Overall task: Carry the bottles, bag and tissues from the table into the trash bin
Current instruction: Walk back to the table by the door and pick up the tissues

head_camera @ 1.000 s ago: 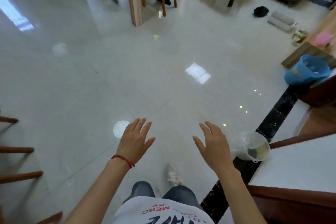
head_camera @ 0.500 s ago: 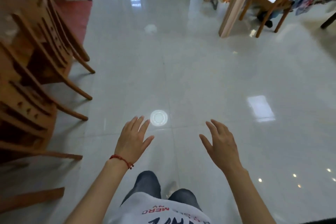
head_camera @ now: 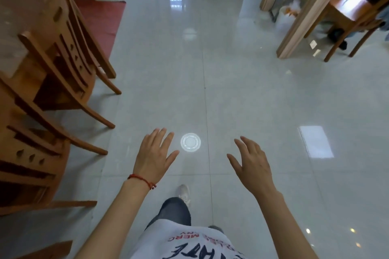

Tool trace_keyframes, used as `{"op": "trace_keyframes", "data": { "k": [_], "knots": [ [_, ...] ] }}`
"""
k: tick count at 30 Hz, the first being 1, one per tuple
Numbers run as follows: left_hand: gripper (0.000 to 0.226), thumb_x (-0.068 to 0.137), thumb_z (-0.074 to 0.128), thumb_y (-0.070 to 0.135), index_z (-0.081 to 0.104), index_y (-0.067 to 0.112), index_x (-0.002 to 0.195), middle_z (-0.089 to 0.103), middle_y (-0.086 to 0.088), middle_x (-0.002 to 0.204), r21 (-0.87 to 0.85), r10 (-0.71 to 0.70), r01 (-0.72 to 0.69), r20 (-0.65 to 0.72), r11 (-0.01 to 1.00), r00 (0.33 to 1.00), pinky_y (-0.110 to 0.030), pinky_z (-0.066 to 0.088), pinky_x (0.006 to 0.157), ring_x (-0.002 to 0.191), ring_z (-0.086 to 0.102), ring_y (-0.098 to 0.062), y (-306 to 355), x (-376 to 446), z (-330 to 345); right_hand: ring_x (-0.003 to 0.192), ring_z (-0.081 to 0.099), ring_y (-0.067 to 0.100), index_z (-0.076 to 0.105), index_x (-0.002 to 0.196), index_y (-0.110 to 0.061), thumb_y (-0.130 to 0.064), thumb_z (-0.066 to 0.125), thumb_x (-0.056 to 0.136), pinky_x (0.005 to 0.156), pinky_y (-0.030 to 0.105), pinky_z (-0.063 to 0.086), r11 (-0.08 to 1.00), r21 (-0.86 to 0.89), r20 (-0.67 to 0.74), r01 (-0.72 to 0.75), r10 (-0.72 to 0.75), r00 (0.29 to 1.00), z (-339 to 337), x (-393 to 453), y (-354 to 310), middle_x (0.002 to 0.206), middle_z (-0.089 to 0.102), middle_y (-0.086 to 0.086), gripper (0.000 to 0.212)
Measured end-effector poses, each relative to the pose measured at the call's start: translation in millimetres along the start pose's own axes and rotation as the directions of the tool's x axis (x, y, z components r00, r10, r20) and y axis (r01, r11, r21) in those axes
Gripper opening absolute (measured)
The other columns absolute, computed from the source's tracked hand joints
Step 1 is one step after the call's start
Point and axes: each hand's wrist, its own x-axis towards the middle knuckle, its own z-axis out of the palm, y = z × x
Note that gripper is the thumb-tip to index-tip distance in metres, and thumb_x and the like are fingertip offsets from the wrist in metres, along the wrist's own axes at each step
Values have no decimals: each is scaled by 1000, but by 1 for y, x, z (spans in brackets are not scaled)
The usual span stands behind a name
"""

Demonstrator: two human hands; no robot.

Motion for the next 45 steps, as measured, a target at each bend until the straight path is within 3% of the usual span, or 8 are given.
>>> {"op": "trace_keyframes", "data": {
  "k": [9, 16, 27, 31, 36, 41, 45],
  "knots": [
    [70, 95, 12, 51, 55, 3, 121, 60, -22, 120, 5, 33, -33, -100, 999, 994, -53, 45, 91, 111, 57, -39, -59, 144, -50, 114, 56, 32, 55, 120, -7, -45, 37, 88, 88, 44, 49, 999, 36, -16, 1, -1, 1000, 1, 147, -29, 125, 58, 15, 53],
    [73, 94, 9, 52, 56, 3, 120, 60, -21, 120, -16, -15, 14, -71, 1000, 997, -52, 44, 92, 112, 57, -38, -83, 265, -57, 117, 53, 32, 53, 123, -8, -49, 34, 89, 91, 45, 47, 1000, 22, 6, 23, -23, 1000, 6, 285, -13, 128, 56, 14, 56],
    [72, 94, 12, 54, 55, 2, 121, 58, -23, 122, -77, -88, 78, -137, 994, 987, -53, 43, 93, 114, 55, -40, -120, 467, -107, 117, 53, 35, 54, 123, -6, -42, 46, 88, 92, 45, 46, 995, -12, 0, 104, -104, 995, -15, 526, 10, 128, 55, 16, 50],
    [73, 93, 12, 55, 54, 2, 122, 58, -22, 124, -108, -115, 100, -136, 989, 984, -54, 41, 94, 115, 54, -41, -140, 530, -119, 119, 51, 34, 53, 124, -7, -47, 39, 89, 94, 46, 44, 994, 13, 20, 105, -105, 994, -8, 595, 7, 130, 54, 15, 55],
    [74, 93, 11, 55, 54, 3, 122, 57, -22, 124, -127, -118, 101, -136, 987, 984, -54, 41, 94, 115, 53, -40, -180, 624, -129, 122, 49, 34, 52, 126, -8, -38, 53, 89, 96, 46, 42, 994, 31, 41, 101, -102, 994, 15, 693, -4, 133, 52, 15, 47],
    [74, 93, 11, 55, 54, 3, 123, 56, -22, 126, -133, -121, 104, -126, 986, 985, -54, 40, 95, 116, 53, -40, -226, 723, -152, 118, 53, 33, 54, 123, -8, -49, 34, 88, 93, 44, 45, 994, 44, 47, 100, -103, 994, 25, 801, -25, 129, 56, 15, 57],
    [74, 93, 12, 56, 53, 2, 123, 56, -22, 126, -140, -110, 89, -147, 986, 983, -54, 40, 96, 117, 52, -40, -257, 790, -171, 117, 54, 33, 55, 122, -8, -48, 34, 88, 91, 45, 46, 994, 62, 27, 86, -88, 996, 27, 873, -39, 128, 56, 14, 56]
  ]
}}
